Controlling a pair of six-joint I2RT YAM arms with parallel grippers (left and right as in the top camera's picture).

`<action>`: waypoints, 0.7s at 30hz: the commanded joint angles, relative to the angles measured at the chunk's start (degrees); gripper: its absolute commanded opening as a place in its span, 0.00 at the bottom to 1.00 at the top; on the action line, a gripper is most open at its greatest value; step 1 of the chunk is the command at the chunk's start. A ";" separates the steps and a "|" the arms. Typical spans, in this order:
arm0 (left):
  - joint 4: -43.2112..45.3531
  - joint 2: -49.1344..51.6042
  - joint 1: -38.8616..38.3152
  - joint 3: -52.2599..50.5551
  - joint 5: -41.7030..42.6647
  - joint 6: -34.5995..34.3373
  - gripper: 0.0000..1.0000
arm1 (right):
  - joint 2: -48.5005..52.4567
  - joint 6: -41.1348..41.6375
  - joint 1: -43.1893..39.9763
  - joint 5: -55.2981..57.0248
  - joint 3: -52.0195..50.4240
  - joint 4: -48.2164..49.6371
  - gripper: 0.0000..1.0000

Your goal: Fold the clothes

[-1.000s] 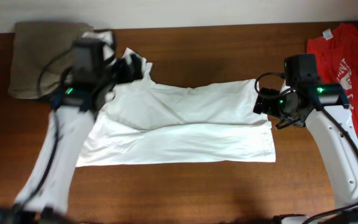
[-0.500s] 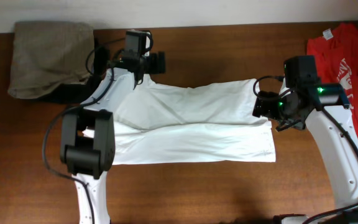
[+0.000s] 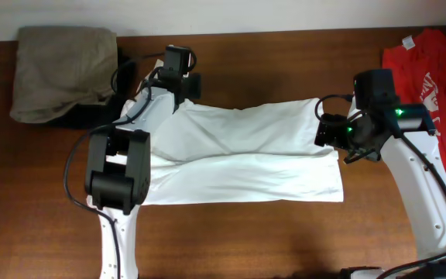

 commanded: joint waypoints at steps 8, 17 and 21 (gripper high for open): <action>1.25 2.05 -0.07 1.16 -1.62 0.50 0.72 | -0.26 -0.37 -0.20 0.13 0.15 0.20 0.92; 1.86 3.10 0.46 1.16 -2.75 0.50 0.66 | -0.26 -0.37 -0.20 0.11 0.15 0.68 0.92; 2.05 4.55 0.76 1.16 -2.78 0.50 0.66 | -0.26 -0.37 -0.20 0.13 0.15 1.46 0.92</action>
